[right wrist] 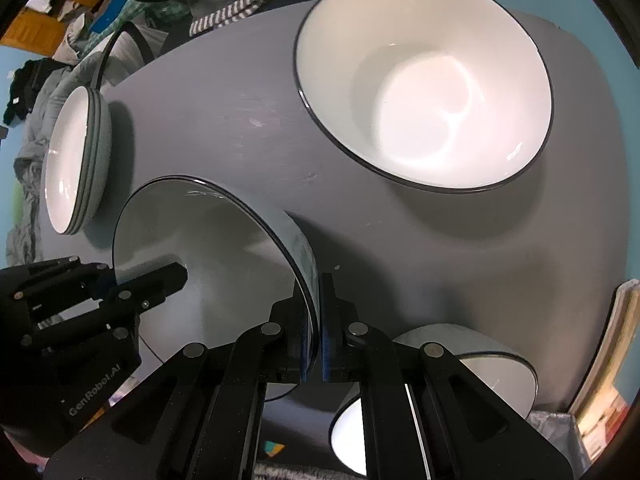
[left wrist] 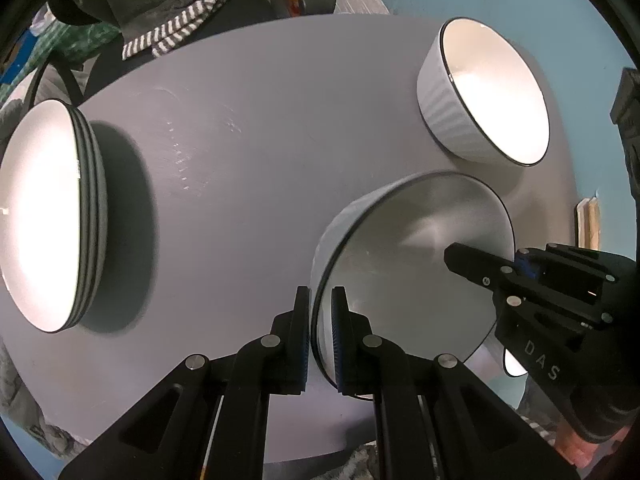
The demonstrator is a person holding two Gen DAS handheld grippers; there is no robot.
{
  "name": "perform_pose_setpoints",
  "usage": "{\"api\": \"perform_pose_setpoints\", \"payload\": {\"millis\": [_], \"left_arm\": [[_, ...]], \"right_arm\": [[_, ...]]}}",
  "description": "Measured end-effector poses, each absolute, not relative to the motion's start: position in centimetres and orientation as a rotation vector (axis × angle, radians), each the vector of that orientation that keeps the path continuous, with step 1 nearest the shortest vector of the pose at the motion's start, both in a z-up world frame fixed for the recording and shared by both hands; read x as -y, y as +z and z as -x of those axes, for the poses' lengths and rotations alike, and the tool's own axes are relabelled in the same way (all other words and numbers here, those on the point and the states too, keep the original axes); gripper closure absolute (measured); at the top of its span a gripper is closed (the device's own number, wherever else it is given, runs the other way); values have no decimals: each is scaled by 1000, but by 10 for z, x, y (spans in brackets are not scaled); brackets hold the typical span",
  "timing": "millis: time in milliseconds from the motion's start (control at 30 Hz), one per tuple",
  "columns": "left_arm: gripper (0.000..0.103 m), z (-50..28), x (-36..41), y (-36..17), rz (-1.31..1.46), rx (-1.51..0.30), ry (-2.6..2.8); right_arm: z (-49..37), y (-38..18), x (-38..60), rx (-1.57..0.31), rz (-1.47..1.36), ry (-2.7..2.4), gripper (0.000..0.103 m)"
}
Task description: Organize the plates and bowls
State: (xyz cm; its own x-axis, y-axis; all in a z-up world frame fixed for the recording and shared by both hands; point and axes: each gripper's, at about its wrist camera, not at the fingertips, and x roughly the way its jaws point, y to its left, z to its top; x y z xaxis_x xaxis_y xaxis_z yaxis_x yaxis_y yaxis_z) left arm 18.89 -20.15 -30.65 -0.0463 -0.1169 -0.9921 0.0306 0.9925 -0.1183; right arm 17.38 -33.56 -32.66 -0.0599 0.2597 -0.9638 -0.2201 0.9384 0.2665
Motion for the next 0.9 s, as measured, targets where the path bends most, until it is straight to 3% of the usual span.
{"api": "perform_pose_setpoints", "payload": {"millis": [467,900], "left_arm": [[94,-189,198,-302,46,-1612,-136],[94,-200,206,-256,22,-1521,-203]], "right_arm": [[-176,-323,321,-1588,-6,366,97],[-191,-272,341,-1555,-52,312,97]]}}
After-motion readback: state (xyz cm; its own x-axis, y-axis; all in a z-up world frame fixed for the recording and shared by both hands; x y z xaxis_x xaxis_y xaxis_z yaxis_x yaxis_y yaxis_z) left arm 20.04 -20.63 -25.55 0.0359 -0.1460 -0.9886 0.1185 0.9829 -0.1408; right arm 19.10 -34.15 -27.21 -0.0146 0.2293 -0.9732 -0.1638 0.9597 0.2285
